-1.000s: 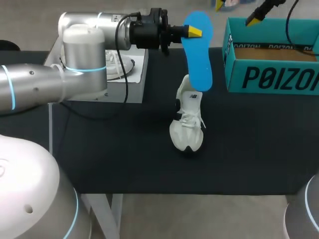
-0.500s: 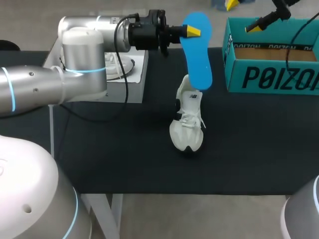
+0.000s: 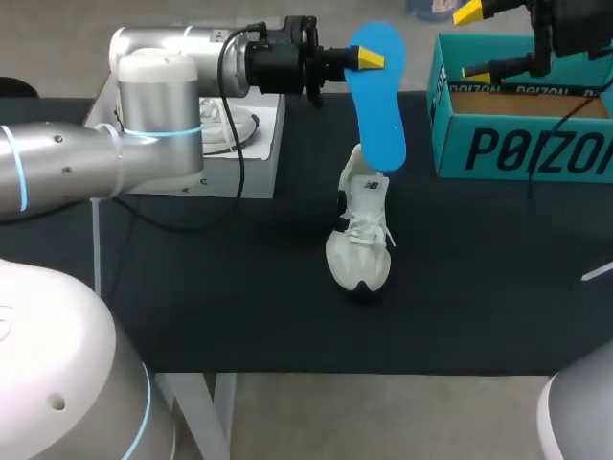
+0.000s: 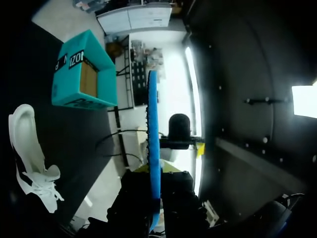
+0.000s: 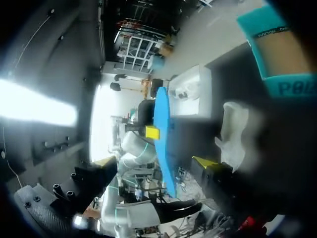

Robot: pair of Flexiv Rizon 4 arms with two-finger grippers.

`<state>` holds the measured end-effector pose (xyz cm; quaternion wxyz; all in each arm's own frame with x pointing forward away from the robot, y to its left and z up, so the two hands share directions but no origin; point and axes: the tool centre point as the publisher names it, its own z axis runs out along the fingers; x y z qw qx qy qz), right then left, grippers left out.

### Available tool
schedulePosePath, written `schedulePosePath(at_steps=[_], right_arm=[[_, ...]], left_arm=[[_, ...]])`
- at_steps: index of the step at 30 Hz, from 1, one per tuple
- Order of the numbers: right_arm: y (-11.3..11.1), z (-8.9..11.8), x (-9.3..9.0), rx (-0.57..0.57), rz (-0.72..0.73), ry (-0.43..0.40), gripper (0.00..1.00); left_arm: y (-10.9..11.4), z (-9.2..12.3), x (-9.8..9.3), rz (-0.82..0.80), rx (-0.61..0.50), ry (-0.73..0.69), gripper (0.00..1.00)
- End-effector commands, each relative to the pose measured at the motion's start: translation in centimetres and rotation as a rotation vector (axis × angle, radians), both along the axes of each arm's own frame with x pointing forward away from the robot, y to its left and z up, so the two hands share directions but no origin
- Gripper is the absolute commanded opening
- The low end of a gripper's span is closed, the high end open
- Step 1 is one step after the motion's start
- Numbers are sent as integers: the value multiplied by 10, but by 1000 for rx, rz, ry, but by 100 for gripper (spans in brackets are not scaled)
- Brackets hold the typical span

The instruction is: Take the shoe out of the shoebox, open the shoe tongue, remove and reinsert the insole, then place the shoe into the shoebox

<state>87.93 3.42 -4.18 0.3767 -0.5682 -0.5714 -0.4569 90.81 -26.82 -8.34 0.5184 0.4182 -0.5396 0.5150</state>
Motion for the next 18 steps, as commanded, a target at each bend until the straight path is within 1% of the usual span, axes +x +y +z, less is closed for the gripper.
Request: schedulePosePath(at_steps=[1,3,7,10,14,18], right_arm=[[-3,-15,3,305,33,8,100],[-5,-16,3,294,21,1,100],[-9,-9,6,278,8,-38,100],[-10,-5,6,237,-7,-66,100],[-9,-4,6,227,-20,-66,100],[-10,-13,5,233,-25,-48,100]], left_arm=[[1,-1,0,4,11,-10,0],[2,-4,3,1,12,0,0],[1,-9,5,-9,8,18,0],[0,-10,6,-13,8,23,0],[0,-10,6,-16,8,26,0],[0,-10,6,-20,6,22,0]])
